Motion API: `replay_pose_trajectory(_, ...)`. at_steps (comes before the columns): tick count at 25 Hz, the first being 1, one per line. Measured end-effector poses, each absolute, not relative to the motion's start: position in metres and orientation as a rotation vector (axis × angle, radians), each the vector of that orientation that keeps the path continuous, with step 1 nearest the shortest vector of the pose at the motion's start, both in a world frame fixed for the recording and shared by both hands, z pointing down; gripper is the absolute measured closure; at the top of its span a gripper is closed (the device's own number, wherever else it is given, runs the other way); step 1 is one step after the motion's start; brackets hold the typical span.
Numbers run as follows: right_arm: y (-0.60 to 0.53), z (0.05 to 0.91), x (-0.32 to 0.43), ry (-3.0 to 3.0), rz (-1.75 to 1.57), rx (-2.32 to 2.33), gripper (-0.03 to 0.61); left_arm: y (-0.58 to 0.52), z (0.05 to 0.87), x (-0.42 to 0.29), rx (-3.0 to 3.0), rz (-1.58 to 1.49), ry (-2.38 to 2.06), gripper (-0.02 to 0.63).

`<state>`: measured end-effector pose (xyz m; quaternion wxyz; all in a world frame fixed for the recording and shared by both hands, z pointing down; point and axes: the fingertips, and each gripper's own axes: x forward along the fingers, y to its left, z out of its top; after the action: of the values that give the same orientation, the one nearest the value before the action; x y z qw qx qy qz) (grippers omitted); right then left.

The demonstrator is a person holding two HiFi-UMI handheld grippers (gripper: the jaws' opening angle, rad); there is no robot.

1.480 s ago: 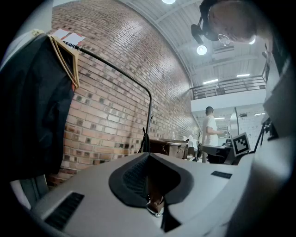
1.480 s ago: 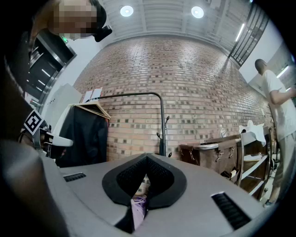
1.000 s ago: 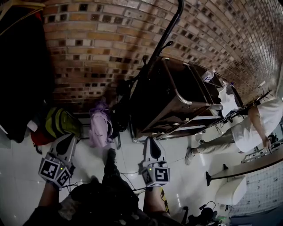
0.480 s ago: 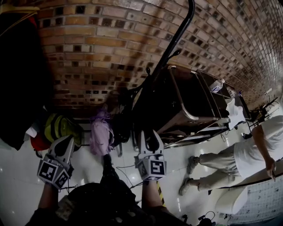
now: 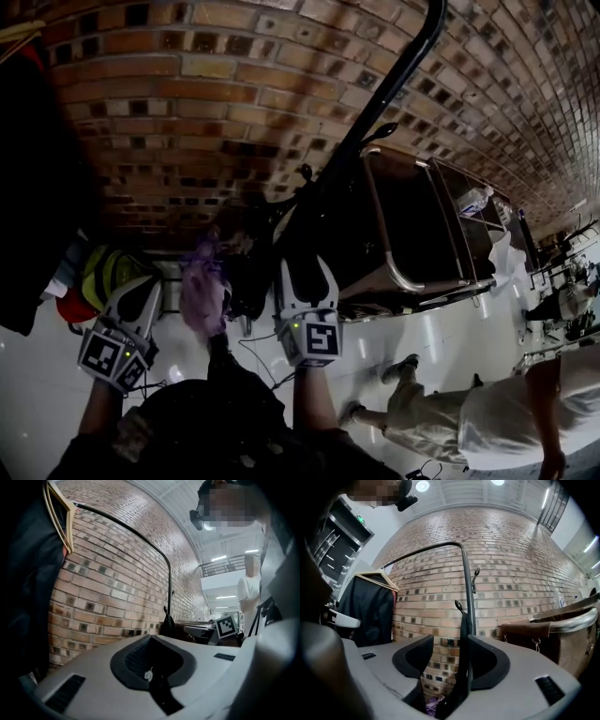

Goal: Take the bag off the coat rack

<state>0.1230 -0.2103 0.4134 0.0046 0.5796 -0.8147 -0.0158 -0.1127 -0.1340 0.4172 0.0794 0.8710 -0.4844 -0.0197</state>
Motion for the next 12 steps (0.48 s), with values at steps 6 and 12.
replay_pose_trajectory(6, -0.272, 0.417, 0.125, -2.579, -0.041, 1.736, 0.327, -0.184, 0.415, -0.092, 2.590, -0.057, -1.464, 0.574)
replay_pose_trajectory(12, -0.304, 0.412, 0.119, -2.685, -0.025, 1.643, 0.327, -0.225, 0.416, -0.070, 2.584, -0.044, -1.469, 0.574)
